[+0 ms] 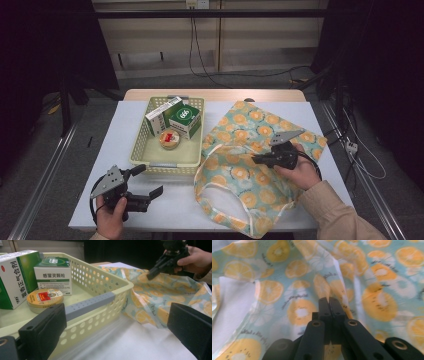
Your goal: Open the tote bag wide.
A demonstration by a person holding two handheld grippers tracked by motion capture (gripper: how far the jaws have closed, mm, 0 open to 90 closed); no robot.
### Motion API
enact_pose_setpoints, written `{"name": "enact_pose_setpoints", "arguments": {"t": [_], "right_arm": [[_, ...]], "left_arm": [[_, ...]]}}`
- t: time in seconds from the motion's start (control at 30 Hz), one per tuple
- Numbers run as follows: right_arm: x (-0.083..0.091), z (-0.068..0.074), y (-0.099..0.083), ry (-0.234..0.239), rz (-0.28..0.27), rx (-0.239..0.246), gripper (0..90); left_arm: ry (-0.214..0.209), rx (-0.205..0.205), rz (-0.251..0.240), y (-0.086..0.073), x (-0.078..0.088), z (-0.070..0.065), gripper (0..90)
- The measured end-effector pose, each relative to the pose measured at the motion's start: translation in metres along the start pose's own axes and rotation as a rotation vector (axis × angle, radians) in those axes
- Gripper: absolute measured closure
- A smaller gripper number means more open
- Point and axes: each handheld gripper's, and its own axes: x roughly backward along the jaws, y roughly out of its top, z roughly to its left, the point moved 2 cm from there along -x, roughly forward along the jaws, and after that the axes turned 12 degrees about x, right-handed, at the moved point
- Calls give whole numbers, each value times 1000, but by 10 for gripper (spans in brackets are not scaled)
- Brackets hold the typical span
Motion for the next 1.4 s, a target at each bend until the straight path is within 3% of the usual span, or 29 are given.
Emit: {"name": "enact_pose_setpoints", "arguments": {"t": [0.07,0.2,0.37,0.47,0.67,0.77,0.83,0.97,1.07,1.27,1.4], "right_arm": [[2,-8,0,-50,1,8,900],[-2,-27,-10,-131,18,-35,900],[-20,-35,-25,-158,75,-56,855],[-28,-33,-28,-144,86,-62,790],[-34,-26,-31,-100,67,-96,520],[-35,-21,-30,-78,71,-78,417],[-36,-19,-30,-103,91,-31,439],[-35,-21,-32,-106,84,-18,516],[-33,-27,-34,-112,78,-31,677],[-33,-31,-33,-122,84,-32,873],[-33,-31,-28,-122,114,-39,898]], "left_arm": [[-1,1,0,0,0,0,21],[3,-7,4,0,1,2,21],[4,4,-1,-1,1,2,21],[5,5,-1,-1,2,2,21],[5,2,2,-1,2,3,21],[4,3,2,-1,1,2,21],[3,2,2,-1,1,1,21],[2,5,3,-1,1,1,21],[0,2,2,-1,1,0,21],[2,3,0,0,1,1,21],[1,8,-7,1,1,0,21]]}}
